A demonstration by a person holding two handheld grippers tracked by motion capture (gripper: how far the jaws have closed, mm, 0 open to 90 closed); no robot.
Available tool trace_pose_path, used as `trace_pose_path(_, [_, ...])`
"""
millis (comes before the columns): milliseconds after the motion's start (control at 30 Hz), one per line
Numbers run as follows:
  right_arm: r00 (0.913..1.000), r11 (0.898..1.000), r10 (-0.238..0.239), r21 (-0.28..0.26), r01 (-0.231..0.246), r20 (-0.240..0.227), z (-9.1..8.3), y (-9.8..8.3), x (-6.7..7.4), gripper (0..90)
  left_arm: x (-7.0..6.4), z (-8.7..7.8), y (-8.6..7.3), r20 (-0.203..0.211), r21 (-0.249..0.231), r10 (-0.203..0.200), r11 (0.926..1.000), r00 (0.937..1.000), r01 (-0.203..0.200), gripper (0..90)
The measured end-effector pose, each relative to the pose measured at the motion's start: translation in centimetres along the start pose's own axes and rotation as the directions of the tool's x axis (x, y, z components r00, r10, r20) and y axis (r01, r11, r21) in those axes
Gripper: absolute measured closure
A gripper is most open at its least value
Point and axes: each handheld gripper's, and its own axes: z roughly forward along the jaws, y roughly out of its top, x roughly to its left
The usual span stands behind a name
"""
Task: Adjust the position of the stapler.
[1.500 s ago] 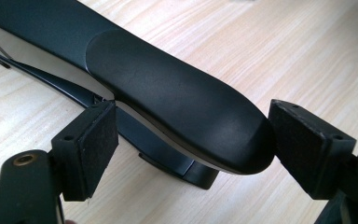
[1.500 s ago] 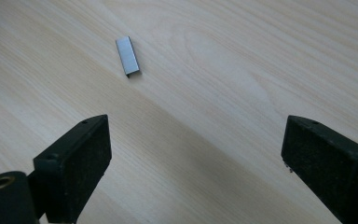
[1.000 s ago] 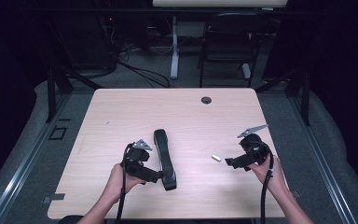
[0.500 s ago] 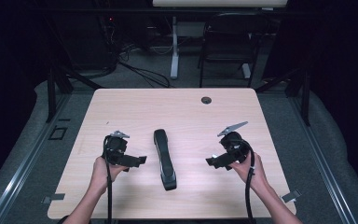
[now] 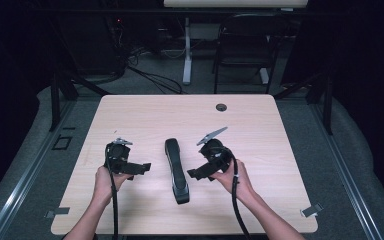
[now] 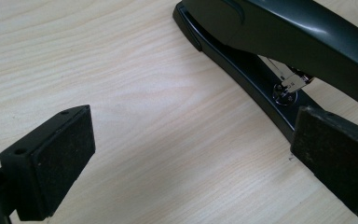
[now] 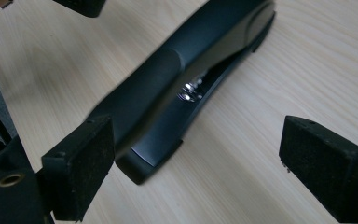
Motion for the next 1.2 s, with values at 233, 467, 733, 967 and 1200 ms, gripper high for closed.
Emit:
trace_pose_path(233, [0.9994, 0.999, -0.028, 0.041, 0.028, -0.023, 2.8, 1.6, 2.4, 13.4, 0.0, 0.2, 0.0, 0.000, 0.007, 0.007, 1.0000, 1.0000, -0.007, 0.0])
trace_pose_path(467, [0.9993, 0.997, -0.035, 0.074, 0.034, 0.015, 4.5, 2.2, 3.1, 18.6, 0.0, 0.3, 0.0, 0.002, 0.013, 0.011, 0.9999, 0.9999, -0.011, 0.0])
trace_pose_path(733, [0.9988, 0.997, -0.037, 0.063, 0.035, 0.032, 4.6, 2.3, 3.7, 32.0, -0.2, 0.4, 0.0, 0.002, 0.020, 0.024, 0.9995, 0.9997, -0.024, 0.0])
trace_pose_path(967, [0.9964, 0.998, -0.047, 0.053, 0.043, 0.070, 4.3, 2.3, 4.2, 39.1, -0.2, 0.4, 0.0, 0.002, 0.025, 0.023, 0.9994, 0.9997, -0.023, 0.0])
trace_pose_path(1200, [0.9962, 0.997, -0.050, 0.063, 0.045, 0.072, 4.0, 1.7, 3.5, 44.1, -0.2, 0.4, 0.0, 0.004, 0.026, 0.022, 0.9994, 0.9997, -0.023, 0.0])
